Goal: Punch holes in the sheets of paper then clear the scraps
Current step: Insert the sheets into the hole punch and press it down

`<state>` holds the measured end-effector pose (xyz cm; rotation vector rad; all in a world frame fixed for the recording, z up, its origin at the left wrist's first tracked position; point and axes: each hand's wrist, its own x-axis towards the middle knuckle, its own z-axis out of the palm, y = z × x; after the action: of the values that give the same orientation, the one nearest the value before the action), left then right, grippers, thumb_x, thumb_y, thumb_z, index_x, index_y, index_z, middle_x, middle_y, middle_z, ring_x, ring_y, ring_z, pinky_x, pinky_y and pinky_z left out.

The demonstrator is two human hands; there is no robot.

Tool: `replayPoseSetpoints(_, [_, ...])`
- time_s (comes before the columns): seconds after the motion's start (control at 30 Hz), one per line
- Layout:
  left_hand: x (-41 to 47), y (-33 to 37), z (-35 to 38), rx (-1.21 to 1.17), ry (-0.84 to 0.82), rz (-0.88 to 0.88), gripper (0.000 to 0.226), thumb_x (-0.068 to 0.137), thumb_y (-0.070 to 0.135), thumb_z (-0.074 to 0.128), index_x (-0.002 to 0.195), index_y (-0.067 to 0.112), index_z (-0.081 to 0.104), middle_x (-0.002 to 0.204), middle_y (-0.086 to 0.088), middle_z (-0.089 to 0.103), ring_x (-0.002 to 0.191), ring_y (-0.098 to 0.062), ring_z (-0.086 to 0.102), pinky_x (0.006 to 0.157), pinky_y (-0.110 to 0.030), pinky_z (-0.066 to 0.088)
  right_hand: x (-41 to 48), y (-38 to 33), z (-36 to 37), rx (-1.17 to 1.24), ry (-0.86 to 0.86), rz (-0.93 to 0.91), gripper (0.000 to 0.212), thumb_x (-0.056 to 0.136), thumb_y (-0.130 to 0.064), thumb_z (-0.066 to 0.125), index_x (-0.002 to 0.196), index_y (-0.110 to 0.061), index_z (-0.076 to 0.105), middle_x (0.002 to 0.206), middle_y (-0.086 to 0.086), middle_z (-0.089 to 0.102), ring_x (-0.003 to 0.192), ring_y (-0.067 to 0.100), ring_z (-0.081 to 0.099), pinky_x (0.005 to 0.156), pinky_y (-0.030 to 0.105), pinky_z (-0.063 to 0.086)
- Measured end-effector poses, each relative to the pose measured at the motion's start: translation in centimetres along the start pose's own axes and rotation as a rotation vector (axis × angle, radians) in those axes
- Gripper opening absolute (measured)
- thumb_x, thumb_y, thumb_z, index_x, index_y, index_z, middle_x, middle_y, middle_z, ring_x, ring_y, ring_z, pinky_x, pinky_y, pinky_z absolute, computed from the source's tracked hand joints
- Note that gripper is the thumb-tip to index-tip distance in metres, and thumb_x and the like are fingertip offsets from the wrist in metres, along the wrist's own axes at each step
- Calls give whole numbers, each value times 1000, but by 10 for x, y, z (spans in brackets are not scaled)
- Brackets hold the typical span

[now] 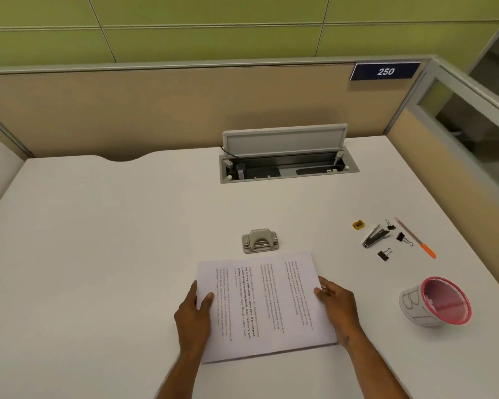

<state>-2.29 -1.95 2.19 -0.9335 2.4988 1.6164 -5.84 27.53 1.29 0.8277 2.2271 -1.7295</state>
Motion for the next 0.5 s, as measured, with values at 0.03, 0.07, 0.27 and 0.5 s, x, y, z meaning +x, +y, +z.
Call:
replayPoseSetpoints(0.03, [0,1,2,8,3,-4,49,96,21,60,143,14,48,125,-11,68,111,-30,64,102,-43,47,3,-1,-1,-7,-1,1,40,94,-7,60,133,-11,58,124,5,67,105,20,65,95,32,51])
replayPoseSetpoints(0.07, [1,2,4,13,6,-7,49,95,22,60,143,15,48,123,-11,69,109,-30,65,101,-43,48,6,-1,-2,-8,-1,4,40,94,-7,60,133,-12,58,124,5,68,105,20,66,94,31,51])
replayPoseSetpoints(0.27, [1,8,14,1,22,-18,47,95,21,61,141,17,51,117,-8,72,103,-27,67,99,-43,50,19,-5,-9,6,-7,25,40,92,-6,61,132,-13,60,120,4,70,101,17,67,90,29,51])
replayPoseSetpoints(0.5, [5,13,20,3,67,-47,49,95,21,62,142,14,50,123,-12,69,108,-31,65,103,-45,47,29,-10,-8,-1,-33,25,39,93,-6,61,131,-13,59,117,3,70,98,18,68,88,33,56])
